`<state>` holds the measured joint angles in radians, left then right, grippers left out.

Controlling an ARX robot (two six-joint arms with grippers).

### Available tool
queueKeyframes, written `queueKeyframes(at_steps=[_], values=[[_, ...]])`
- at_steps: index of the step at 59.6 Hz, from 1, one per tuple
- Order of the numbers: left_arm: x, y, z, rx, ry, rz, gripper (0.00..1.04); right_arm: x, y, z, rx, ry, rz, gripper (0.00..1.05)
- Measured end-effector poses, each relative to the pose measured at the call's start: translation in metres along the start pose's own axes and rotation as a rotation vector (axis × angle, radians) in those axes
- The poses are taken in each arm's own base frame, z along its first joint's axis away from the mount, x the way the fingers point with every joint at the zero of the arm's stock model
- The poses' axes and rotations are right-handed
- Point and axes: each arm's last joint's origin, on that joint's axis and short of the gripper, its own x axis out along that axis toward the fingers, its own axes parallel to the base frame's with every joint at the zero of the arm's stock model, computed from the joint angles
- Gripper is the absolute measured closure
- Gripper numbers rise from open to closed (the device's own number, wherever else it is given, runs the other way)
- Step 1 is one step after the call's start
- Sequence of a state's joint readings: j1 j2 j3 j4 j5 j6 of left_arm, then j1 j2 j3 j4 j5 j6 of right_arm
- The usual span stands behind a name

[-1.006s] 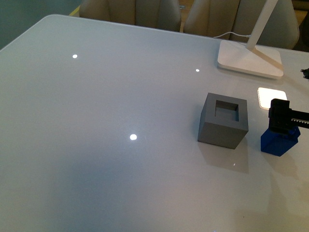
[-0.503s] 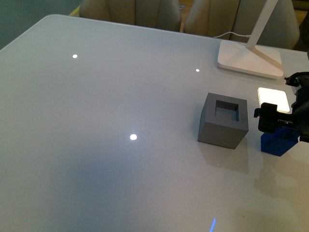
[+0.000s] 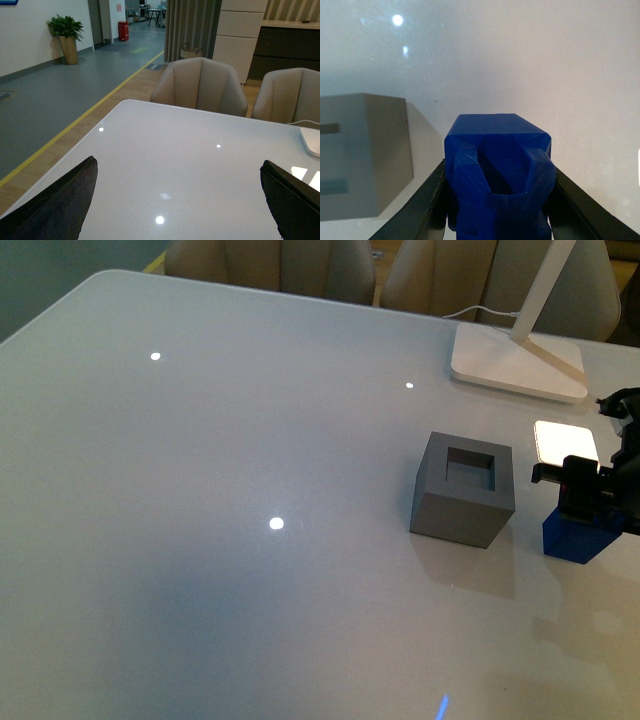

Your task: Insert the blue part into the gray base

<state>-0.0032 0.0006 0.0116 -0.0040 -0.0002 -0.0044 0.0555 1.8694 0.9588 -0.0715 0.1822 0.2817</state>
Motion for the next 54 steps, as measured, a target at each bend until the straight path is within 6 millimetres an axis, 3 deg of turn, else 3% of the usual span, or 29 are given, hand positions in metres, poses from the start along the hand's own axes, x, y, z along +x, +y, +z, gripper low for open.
queueKeyframes(at_steps=[7,22,37,54], values=[[0.000,0.000,0.000,0.000,0.000,0.000,0.07,-0.027,0.020,0.004,0.000,-0.035,0.053,0.59],[0.000,0.000,0.000,0.000,0.000,0.000,0.07,-0.035,0.062,-0.010,-0.033,-0.010,0.109,0.60],[0.000,0.000,0.000,0.000,0.000,0.000,0.07,-0.023,0.088,-0.007,-0.032,0.007,0.125,0.60],[0.000,0.000,0.000,0.000,0.000,0.000,0.07,-0.006,0.099,-0.001,-0.021,0.026,0.116,0.60]])
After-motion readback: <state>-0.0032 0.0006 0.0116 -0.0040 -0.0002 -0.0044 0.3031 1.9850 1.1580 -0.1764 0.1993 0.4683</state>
